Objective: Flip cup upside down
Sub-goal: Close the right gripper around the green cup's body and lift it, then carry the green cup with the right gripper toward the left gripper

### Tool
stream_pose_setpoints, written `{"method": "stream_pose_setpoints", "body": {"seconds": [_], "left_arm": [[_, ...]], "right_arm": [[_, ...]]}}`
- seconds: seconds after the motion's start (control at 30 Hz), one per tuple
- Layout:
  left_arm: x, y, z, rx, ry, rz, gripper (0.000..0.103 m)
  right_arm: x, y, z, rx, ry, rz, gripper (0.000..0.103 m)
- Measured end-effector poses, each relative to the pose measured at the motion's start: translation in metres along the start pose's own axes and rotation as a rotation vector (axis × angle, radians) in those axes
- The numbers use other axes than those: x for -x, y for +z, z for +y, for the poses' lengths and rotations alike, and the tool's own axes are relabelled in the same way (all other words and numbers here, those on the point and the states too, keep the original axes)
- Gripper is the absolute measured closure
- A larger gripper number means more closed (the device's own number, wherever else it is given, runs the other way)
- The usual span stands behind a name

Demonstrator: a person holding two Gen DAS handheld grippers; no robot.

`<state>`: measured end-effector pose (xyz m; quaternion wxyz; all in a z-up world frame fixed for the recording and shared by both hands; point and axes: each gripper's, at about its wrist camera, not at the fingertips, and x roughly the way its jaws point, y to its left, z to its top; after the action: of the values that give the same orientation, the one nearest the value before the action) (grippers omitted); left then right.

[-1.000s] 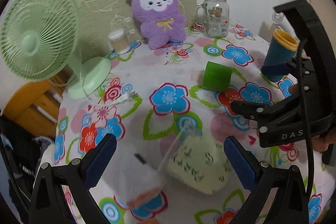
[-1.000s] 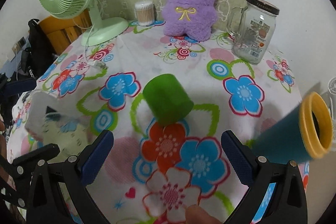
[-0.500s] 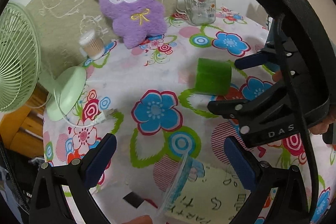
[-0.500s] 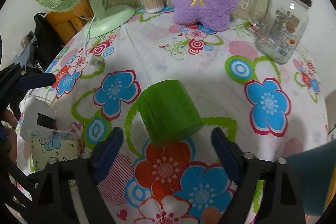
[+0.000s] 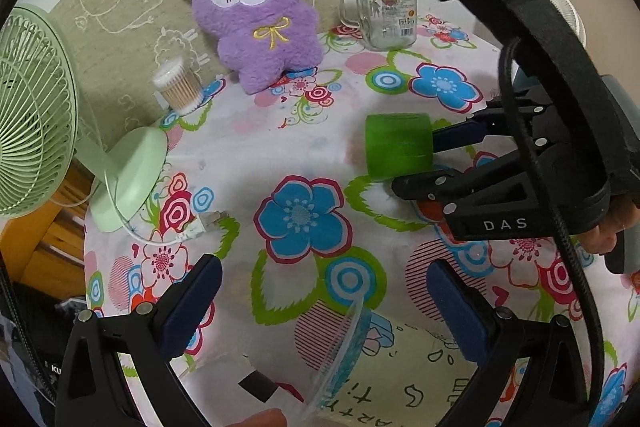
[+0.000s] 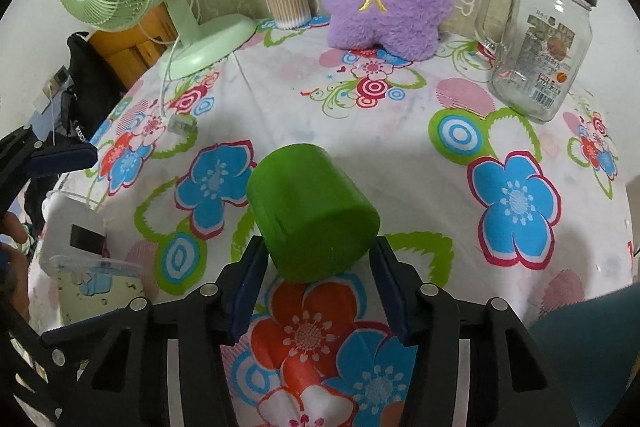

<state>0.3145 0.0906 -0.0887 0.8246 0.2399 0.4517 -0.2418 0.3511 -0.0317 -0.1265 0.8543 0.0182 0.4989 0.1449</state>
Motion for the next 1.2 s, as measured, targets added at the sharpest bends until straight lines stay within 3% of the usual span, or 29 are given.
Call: {"method": "stream_pose_setpoints", "body": {"seconds": [0.33, 1.03, 1.2], "left_arm": [[0.009, -0.005, -0.014, -0.027, 0.002, -0.009, 0.000], [0.023, -0.019, -0.025, -0.053, -0.018, -0.004, 0.000], [0.030, -0.028, -0.031, -0.062, -0.014, -0.001, 0.000]], "right_arm": [[0.002, -0.021, 0.002, 0.007, 0.005, 0.022, 0.049], [0.031, -0.047, 0.021, 0.032, 0.044, -0.023, 0.054], [0.030, -0.057, 0.029, 0.067, 0.028, 0.014, 0.054]]}}
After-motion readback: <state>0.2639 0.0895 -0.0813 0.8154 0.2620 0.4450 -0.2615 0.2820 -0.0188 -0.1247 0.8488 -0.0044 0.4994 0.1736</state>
